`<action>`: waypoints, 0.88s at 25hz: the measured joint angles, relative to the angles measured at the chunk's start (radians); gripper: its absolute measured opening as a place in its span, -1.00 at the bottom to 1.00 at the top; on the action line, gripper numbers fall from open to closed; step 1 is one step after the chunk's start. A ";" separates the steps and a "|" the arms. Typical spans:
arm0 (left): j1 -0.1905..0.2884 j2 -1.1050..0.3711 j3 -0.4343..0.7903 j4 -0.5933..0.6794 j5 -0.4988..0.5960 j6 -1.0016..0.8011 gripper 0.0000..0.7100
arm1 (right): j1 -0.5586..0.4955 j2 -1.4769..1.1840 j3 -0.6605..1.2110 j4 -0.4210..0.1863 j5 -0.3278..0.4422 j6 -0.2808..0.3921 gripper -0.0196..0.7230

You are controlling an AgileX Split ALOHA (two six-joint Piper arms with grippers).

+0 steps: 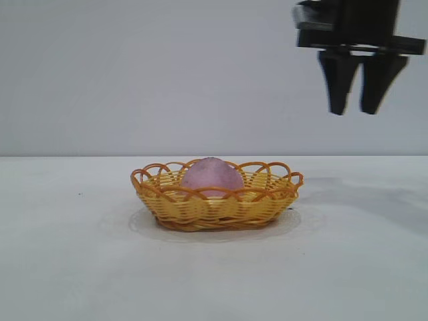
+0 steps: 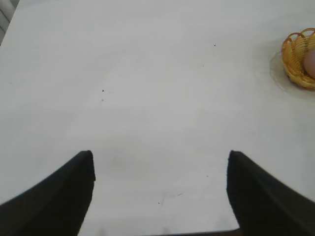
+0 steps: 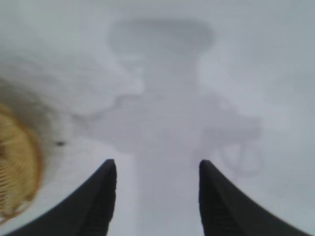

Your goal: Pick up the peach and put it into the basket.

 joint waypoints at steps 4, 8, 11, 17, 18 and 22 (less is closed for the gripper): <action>0.000 0.000 0.000 0.000 0.000 0.000 0.49 | -0.072 -0.007 0.000 -0.027 0.026 0.000 -0.06; 0.000 0.000 0.000 0.000 0.000 0.000 0.49 | -0.131 -0.015 0.000 -0.027 0.045 0.000 -0.06; 0.000 0.000 0.000 0.000 0.000 0.000 0.49 | -0.169 -0.038 0.000 -0.025 0.052 0.000 -0.06; 0.000 0.000 0.000 -0.001 0.000 0.000 0.49 | -0.209 -0.123 0.000 -0.012 0.097 0.000 -0.06; 0.000 0.000 0.000 -0.001 0.000 0.000 0.49 | -0.209 -0.143 0.003 -0.005 0.102 0.000 -0.06; 0.000 0.000 0.000 -0.001 0.000 0.000 0.49 | -0.209 -0.252 0.062 0.014 0.108 0.000 -0.06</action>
